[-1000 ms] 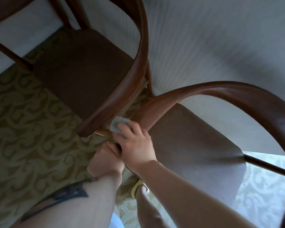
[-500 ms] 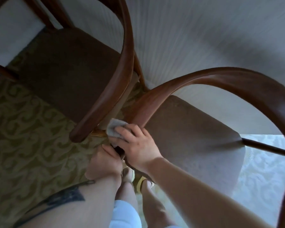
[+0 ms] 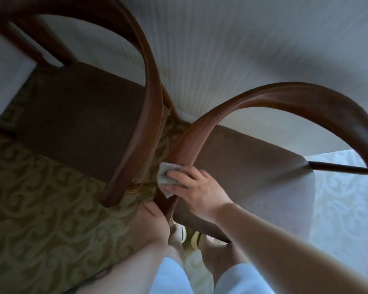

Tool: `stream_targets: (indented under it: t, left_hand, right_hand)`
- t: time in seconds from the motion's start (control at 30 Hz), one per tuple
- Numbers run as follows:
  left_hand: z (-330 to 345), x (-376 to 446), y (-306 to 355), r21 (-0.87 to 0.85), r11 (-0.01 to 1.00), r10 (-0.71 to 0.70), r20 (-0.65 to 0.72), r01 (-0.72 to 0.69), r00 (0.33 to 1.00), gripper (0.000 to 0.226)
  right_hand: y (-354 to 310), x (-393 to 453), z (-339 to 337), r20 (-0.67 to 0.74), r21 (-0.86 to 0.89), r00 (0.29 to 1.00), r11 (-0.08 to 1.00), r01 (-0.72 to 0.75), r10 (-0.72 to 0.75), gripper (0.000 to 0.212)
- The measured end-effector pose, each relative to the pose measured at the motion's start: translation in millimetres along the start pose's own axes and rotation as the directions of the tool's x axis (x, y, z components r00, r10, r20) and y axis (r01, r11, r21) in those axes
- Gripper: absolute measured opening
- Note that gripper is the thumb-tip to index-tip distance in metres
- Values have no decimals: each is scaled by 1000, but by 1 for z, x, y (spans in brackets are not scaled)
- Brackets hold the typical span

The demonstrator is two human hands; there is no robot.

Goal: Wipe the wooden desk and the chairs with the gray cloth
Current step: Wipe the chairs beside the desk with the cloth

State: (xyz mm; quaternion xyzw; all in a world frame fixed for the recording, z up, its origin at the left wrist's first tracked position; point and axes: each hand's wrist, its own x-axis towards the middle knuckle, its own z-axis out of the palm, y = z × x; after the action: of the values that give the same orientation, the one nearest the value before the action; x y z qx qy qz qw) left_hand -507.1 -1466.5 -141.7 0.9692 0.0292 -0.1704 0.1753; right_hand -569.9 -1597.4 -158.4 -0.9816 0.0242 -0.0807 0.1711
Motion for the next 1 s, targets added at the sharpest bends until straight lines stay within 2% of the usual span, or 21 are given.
stream_targets:
  t: [0.07,0.1,0.17,0.2,0.23,0.3,0.33,0.4,0.47,0.57,0.6,0.67,0.73,0.8,0.87,0.93,1.0]
  left_hand:
    - [1,-1,8,-3,993,114,-85,-115,990,43]
    - [1,0,15,-22,988,154,-57,-155,986,40]
    - [12,14,38,-76,982,175,42,-172,984,39]
    - [18,23,53,-78,973,220,49,-216,974,36]
    - [23,33,67,-32,953,302,38,-301,952,34]
    - [28,52,95,53,866,496,37,-497,868,30]
    - [31,59,106,59,844,531,44,-533,846,28]
    - [31,67,132,22,847,529,64,-531,846,28]
    - [36,67,165,18,793,607,60,-608,793,32]
    - [53,69,217,133,652,720,200,-747,664,24]
    - [57,71,227,164,633,716,246,-756,653,21]
    - [61,72,234,184,649,681,290,-738,672,22]
    - [63,71,233,225,664,664,260,-713,701,22]
    - [65,70,229,225,663,677,224,-713,701,20]
    - [66,68,230,185,665,702,174,-724,690,28]
    - [67,66,230,131,661,731,112,-739,673,49]
    - [67,66,230,126,651,740,111,-748,663,60]
  right_hand:
    - [24,15,-15,29,-61,989,987,-146,148,56]
    - [41,26,-23,-14,-80,965,962,-262,262,58]
    - [52,46,-37,-56,-37,864,864,-503,500,54]
    - [46,55,-39,-57,-26,824,825,-565,563,50]
    - [40,60,-38,-44,-33,822,821,-569,568,48]
    - [35,63,-37,40,-71,892,892,-446,449,46]
    - [40,64,-40,73,-80,925,927,-366,372,46]
    - [68,67,-54,116,-129,938,941,-312,327,47]
    - [107,70,-69,42,-200,895,882,-428,444,42]
    - [141,75,-79,-112,-247,794,757,-605,598,35]
    - [144,78,-76,-133,-245,789,752,-612,599,37]
    - [144,81,-72,-138,-192,793,769,-610,594,36]
    - [147,81,-73,-111,-156,809,794,-588,577,36]
    - [153,79,-82,-28,-191,848,830,-524,529,39]
    - [169,75,-95,-10,-234,848,823,-517,530,39]
    - [190,67,-114,-121,-206,762,735,-646,636,38]
    - [220,51,-134,-214,-128,576,562,-817,789,37]
